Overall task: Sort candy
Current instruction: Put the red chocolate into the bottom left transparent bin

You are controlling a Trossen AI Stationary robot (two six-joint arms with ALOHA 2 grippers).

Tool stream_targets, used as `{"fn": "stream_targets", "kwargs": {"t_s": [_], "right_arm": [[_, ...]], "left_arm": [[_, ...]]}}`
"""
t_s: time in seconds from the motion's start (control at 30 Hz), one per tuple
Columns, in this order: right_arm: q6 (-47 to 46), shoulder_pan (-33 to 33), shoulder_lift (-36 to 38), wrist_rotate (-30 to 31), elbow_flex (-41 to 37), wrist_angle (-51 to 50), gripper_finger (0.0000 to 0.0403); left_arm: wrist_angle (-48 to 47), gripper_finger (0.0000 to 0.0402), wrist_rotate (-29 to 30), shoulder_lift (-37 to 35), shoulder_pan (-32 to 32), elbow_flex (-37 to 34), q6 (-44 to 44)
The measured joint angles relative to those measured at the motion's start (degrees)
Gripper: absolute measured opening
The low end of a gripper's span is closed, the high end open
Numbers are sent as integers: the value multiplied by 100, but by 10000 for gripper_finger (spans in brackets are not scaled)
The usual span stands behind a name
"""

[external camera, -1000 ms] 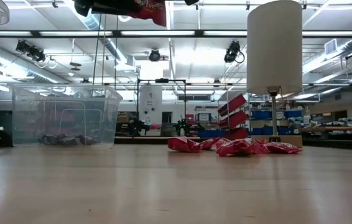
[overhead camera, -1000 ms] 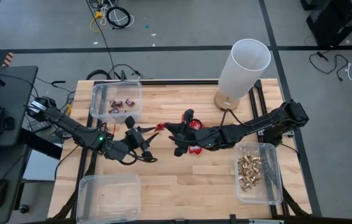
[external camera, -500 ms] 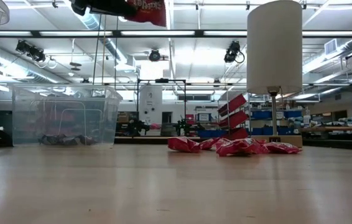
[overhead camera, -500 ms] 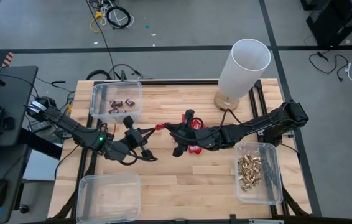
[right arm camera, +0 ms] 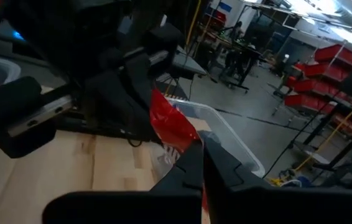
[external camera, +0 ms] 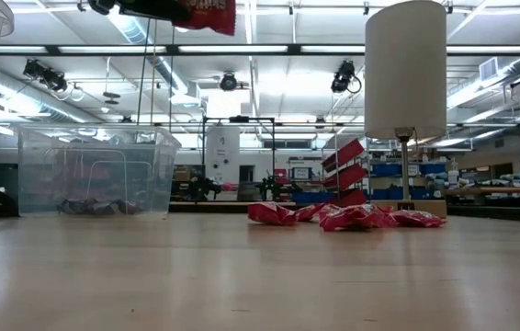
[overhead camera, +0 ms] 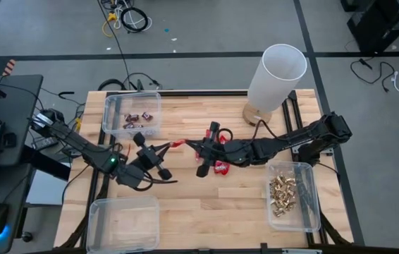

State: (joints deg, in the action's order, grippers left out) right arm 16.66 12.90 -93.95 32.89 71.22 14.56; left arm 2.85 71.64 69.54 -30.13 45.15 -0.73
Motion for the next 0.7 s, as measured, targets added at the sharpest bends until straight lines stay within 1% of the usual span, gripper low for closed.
{"fn": "stream_targets", "kwargs": {"t_s": [0.07, 0.17, 0.37, 0.43, 0.57, 0.63, 0.7], "right_arm": [[17, -1, 0, 1, 0, 13, 0], [88, 5, 4, 60, 0, 41, 0], [476, 60, 48, 971, 0, -123, 0], [501, 85, 138, 1102, 0, -302, 0], [367, 90, 337, 1117, 2, -703, 0], [272, 83, 471, 1153, 2, -1015, 0], [203, 47, 630, 1155, 2, -1305, 0]], "left_arm": [[-2, 0, 229, 0, -58, -4, -13], [17, 0, 376, -1, -120, -4, -14], [32, 0, 374, -98, -332, -7, 12], [17, 0, 375, -182, -522, 3, 60], [2, 0, 336, -300, -919, 259, 374], [-8, 0, 213, -302, -1137, 485, 588], [-286, 0, 155, -302, -1361, 747, 658]]}}
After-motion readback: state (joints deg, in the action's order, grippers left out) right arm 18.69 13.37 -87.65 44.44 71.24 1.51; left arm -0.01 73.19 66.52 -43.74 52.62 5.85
